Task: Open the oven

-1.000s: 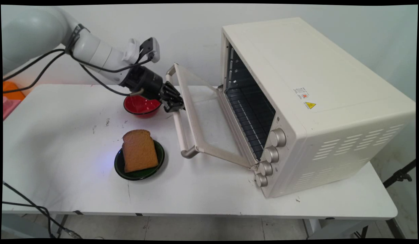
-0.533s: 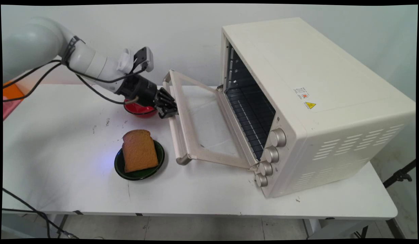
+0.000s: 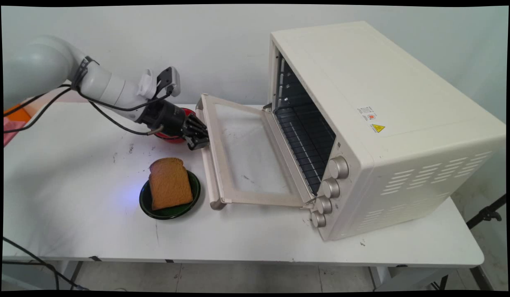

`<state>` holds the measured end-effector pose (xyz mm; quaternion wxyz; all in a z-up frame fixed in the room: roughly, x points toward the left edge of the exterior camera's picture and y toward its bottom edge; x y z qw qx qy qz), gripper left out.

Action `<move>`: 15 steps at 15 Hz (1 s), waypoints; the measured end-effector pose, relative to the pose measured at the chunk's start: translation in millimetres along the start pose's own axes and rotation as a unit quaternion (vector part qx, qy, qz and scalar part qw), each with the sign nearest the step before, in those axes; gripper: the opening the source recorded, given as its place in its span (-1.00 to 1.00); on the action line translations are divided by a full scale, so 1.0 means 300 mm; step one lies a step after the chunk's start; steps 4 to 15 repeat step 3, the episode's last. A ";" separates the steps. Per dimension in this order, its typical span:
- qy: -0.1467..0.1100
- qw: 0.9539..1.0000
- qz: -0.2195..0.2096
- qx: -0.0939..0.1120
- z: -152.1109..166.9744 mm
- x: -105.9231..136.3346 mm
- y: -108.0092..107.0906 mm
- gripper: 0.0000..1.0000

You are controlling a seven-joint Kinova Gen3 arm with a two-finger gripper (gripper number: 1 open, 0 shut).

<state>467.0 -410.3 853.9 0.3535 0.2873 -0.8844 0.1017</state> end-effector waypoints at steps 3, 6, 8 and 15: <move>0.002 1.000 0.000 0.000 -0.014 -0.028 -0.003 -1.00; 0.002 1.000 0.000 0.000 -0.014 -0.028 -0.003 -1.00; 0.002 1.000 0.000 0.000 -0.014 -0.028 -0.003 -1.00; 0.002 1.000 0.000 0.000 -0.014 -0.028 -0.003 -1.00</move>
